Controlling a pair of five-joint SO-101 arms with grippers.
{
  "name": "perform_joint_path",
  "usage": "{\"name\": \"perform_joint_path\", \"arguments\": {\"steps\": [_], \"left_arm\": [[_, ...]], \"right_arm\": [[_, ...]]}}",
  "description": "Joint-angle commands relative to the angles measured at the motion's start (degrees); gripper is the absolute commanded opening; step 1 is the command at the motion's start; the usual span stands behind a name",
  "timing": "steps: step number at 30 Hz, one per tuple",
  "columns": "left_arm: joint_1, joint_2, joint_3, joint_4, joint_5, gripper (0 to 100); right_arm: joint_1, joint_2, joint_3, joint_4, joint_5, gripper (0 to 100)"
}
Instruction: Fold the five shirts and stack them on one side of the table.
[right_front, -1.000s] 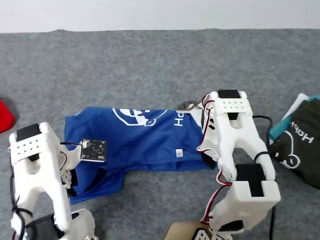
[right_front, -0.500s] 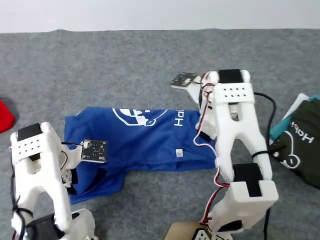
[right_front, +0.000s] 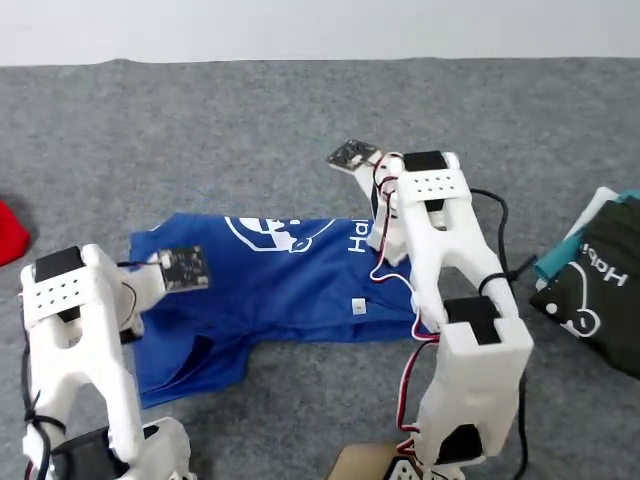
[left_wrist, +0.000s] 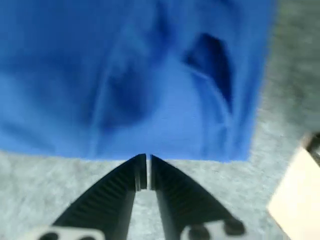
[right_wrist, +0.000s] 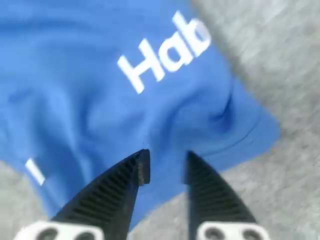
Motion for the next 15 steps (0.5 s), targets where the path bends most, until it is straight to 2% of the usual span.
{"name": "perform_joint_path", "arguments": {"steps": [1, 8, 11, 15], "left_arm": [[0.6, -1.8, -0.6, -7.0, 8.9, 0], [3.1, -1.2, 1.4, -24.4, 35.4, 0], [3.6, -1.2, 5.1, -31.1, 40.8, 0], [3.7, -1.2, 10.6, -36.3, 41.4, 0]], "right_arm": [[-0.4, -0.6, -2.9, -5.5, -1.8, 6.7], [0.6, 4.8, -3.0, -11.7, -1.7, 1.8], [2.0, 6.5, -3.0, -13.2, -1.8, 1.4], [4.0, 7.2, -3.0, -14.7, -1.8, 1.4]]}}
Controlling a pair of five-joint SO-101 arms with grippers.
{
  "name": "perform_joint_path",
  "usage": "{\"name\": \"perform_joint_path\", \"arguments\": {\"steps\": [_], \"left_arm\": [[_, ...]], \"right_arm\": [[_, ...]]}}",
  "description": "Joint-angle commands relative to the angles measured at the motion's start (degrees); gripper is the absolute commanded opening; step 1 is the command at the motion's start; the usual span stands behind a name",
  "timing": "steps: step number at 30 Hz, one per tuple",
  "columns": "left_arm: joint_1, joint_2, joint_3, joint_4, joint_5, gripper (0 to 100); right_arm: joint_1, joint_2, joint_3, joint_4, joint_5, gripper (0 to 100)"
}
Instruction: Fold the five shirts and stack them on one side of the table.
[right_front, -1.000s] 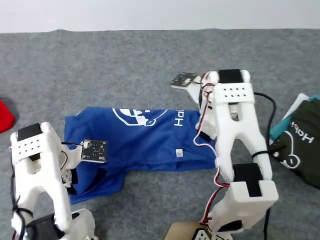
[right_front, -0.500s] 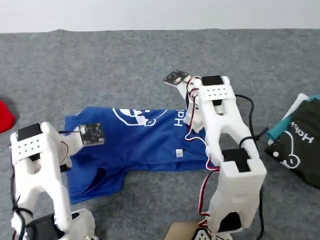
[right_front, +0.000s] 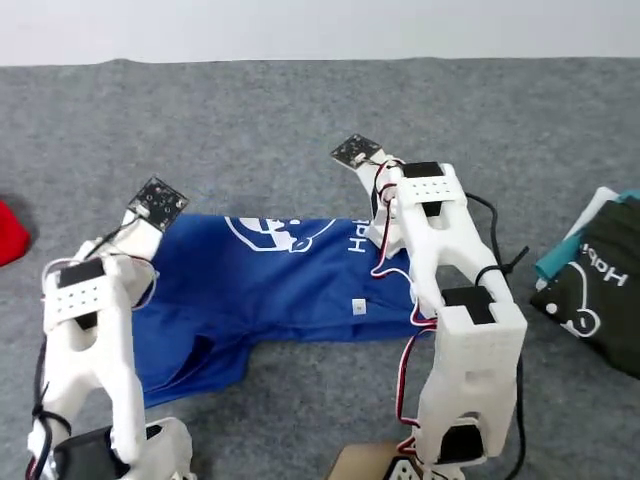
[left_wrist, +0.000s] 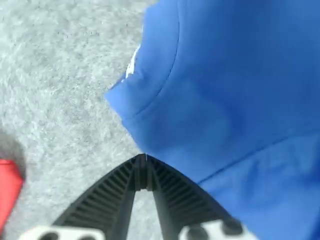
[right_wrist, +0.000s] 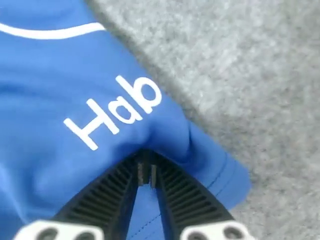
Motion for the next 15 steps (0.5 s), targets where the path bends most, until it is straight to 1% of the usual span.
{"name": "perform_joint_path", "arguments": {"steps": [1, 4, 9, 13, 15], "left_arm": [[0.5, -1.2, 2.7, -4.7, 1.5, 0], [0.2, -1.2, 4.2, -4.7, 1.5, 1], [0.1, -1.3, 4.2, -4.6, 1.5, 1], [0.1, -1.9, 3.2, -4.4, 1.6, 0], [-0.3, -2.0, 0.7, -1.8, 1.7, 0]], "right_arm": [[2.8, -0.4, -3.0, -2.5, -0.6, 1.4], [3.8, -0.7, -3.1, -3.9, -0.6, 1.4], [4.6, -0.8, -5.1, -3.2, -0.6, 1.4], [3.6, -2.0, -8.0, 0.8, -0.7, 1.8], [2.8, -2.8, -9.8, 3.2, -0.7, 1.9]]}}
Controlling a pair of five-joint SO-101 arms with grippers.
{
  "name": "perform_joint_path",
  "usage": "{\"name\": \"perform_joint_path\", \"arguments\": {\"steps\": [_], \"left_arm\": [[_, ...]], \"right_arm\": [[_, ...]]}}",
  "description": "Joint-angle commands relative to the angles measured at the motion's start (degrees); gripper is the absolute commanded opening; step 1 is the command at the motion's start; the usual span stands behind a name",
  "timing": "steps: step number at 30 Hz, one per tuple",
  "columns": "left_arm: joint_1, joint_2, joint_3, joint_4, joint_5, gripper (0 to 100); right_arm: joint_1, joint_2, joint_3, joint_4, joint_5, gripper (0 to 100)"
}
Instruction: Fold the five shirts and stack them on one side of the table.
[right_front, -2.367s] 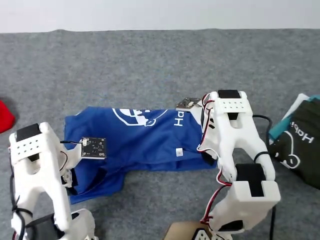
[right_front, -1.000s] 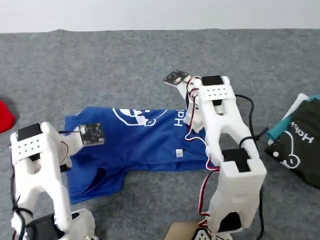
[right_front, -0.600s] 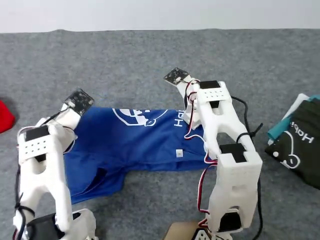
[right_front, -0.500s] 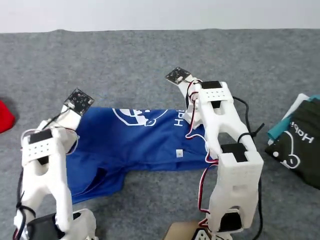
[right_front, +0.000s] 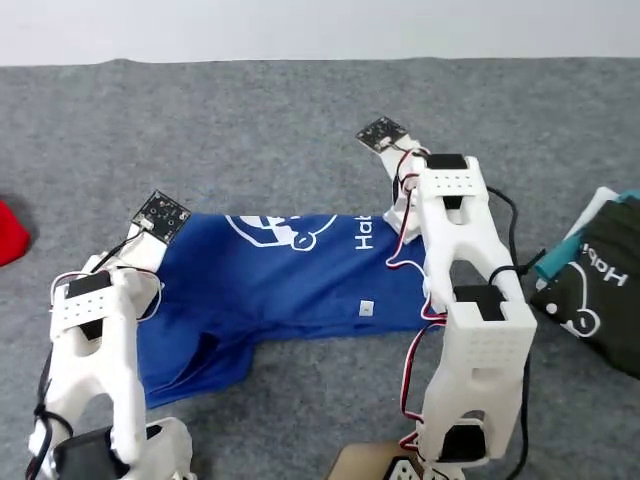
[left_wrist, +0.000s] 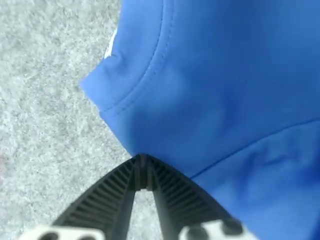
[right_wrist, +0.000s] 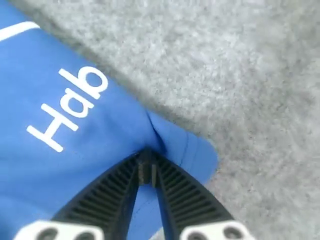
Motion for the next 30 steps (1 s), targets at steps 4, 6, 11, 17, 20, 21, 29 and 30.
{"name": "perform_joint_path", "arguments": {"steps": [4, 6, 11, 17, 20, 21, 29, 30], "left_arm": [[-1.2, -4.9, -12.8, 11.2, 5.3, 0], [-0.9, -7.7, -16.1, 13.9, 8.3, 0], [2.7, -12.9, -16.9, 11.9, 10.2, 0], [7.4, -5.3, -13.0, -3.3, 16.4, 1], [8.3, 4.1, -17.5, -5.0, 16.5, 1], [8.3, 7.6, -19.7, -4.9, 16.7, 1], [8.3, 32.4, -42.9, 11.5, 16.5, 0], [8.2, 34.6, -45.1, 13.5, 16.4, 0]], "right_arm": [[-2.7, -5.8, -9.1, 9.5, -0.5, 2.0], [-3.6, -7.6, -11.3, 13.2, -0.5, 3.8], [-6.1, -9.6, -14.3, 17.3, -0.5, 17.8], [-6.7, -5.2, -14.5, 15.2, -0.2, 13.6], [-6.7, -2.7, -14.5, 15.3, -0.2, 11.0], [-6.7, -2.2, -14.5, 15.4, -0.3, 10.6], [-6.6, -0.6, -14.3, 15.5, -0.4, 10.4], [-6.5, -0.5, -14.2, 15.5, -0.4, 10.4]]}}
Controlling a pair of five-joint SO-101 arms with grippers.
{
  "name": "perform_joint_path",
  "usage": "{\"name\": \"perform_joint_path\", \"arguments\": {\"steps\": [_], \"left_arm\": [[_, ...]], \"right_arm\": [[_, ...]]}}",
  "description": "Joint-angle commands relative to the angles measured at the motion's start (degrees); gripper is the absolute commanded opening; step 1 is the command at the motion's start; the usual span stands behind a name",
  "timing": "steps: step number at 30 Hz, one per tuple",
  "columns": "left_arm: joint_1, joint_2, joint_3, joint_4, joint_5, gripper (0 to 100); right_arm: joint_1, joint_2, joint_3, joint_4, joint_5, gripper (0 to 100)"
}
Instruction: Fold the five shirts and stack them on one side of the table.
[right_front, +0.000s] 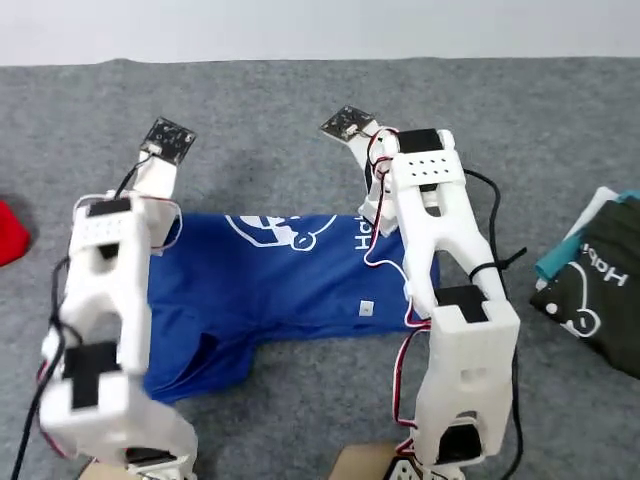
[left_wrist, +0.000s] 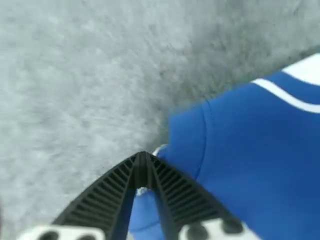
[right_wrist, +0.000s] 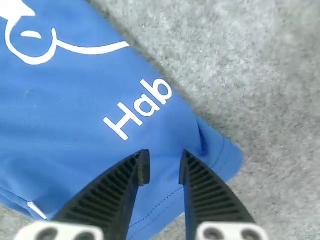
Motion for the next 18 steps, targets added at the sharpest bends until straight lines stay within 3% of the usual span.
{"name": "perform_joint_path", "arguments": {"steps": [1, 6, 10, 18], "left_arm": [[0.2, 8.3, -11.2, 8.4, 0.5, 0], [-0.6, 18.3, -22.7, 17.0, -0.6, 0], [-4.0, 23.3, -30.8, 18.4, -0.5, 0], [-5.3, 24.3, -40.6, 25.7, -0.5, 0]], "right_arm": [[-0.1, -0.5, -2.5, -0.2, -0.4, 10.4], [2.4, 3.8, -2.5, -0.3, -0.2, 10.3], [4.8, 5.8, -2.5, -0.7, -0.1, 10.3], [7.1, 6.3, -2.5, -1.5, 0.0, 10.2]]}}
